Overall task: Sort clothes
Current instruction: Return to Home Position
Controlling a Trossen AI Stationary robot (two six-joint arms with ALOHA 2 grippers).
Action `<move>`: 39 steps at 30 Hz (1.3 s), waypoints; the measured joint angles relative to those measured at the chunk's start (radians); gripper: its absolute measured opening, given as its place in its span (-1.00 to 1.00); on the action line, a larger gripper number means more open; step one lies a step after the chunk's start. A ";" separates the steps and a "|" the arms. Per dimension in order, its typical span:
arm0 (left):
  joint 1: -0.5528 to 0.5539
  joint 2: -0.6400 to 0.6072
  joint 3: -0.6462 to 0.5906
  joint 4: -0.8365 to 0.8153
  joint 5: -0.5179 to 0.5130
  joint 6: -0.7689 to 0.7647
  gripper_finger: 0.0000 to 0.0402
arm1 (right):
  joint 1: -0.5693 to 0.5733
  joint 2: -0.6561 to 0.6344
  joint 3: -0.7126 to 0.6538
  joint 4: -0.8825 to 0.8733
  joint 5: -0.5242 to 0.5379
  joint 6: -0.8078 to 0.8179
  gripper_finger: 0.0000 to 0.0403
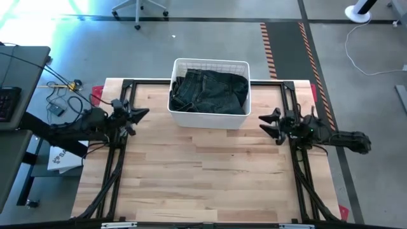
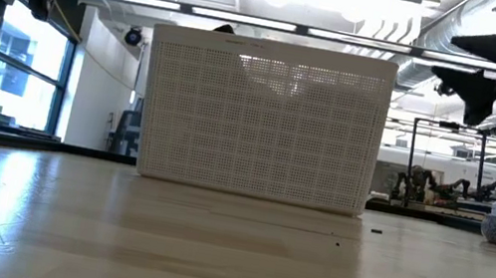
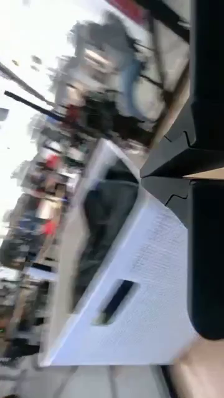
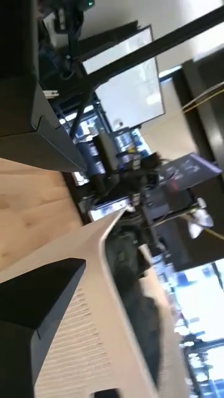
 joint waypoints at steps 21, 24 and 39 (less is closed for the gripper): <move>-0.001 0.008 -0.292 0.307 0.292 0.156 -1.00 | 0.090 0.001 0.000 -0.022 0.021 -0.082 0.18; -0.001 0.013 -0.292 0.280 0.272 0.104 -0.99 | 0.090 0.001 0.000 -0.100 0.028 -0.059 0.18; 0.000 0.019 -0.292 0.278 0.270 0.106 -0.99 | 0.089 0.020 0.002 -0.170 0.008 -0.029 0.18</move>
